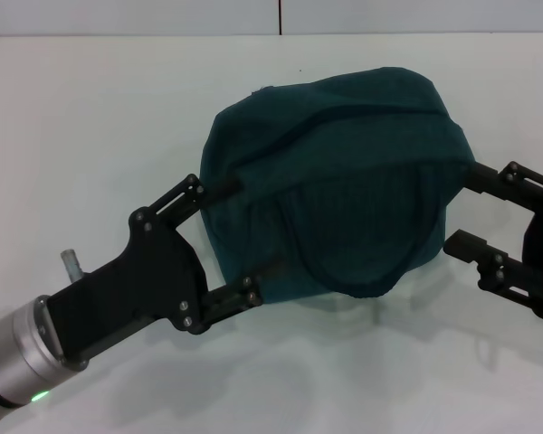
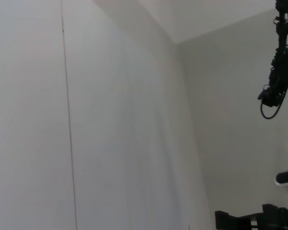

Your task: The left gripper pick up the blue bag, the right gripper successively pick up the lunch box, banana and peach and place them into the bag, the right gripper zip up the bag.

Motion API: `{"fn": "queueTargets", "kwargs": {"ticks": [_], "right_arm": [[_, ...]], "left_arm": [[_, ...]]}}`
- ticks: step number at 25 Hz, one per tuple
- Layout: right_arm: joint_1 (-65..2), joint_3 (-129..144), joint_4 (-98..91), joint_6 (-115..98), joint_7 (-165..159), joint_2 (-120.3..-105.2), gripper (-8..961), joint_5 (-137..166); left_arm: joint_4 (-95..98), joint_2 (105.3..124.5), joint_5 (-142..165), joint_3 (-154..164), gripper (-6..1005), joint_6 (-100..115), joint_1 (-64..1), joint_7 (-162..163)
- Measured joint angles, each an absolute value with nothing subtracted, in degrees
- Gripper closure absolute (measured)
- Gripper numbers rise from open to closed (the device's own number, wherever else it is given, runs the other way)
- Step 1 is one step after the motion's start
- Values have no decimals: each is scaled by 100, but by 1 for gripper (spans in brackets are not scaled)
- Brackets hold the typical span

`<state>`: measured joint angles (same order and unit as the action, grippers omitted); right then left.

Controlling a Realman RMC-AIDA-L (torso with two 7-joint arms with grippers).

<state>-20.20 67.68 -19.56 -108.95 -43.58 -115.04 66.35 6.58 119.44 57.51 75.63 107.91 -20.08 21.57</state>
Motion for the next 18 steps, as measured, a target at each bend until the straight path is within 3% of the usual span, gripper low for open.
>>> {"fn": "queueTargets", "kwargs": {"ticks": [18], "right_arm": [[-2090,6763,-1984,-10727,-4438,-11503,321,7018]], "left_arm": [[786,11928,6214,7568,196,10673,-2026,2154]]}}
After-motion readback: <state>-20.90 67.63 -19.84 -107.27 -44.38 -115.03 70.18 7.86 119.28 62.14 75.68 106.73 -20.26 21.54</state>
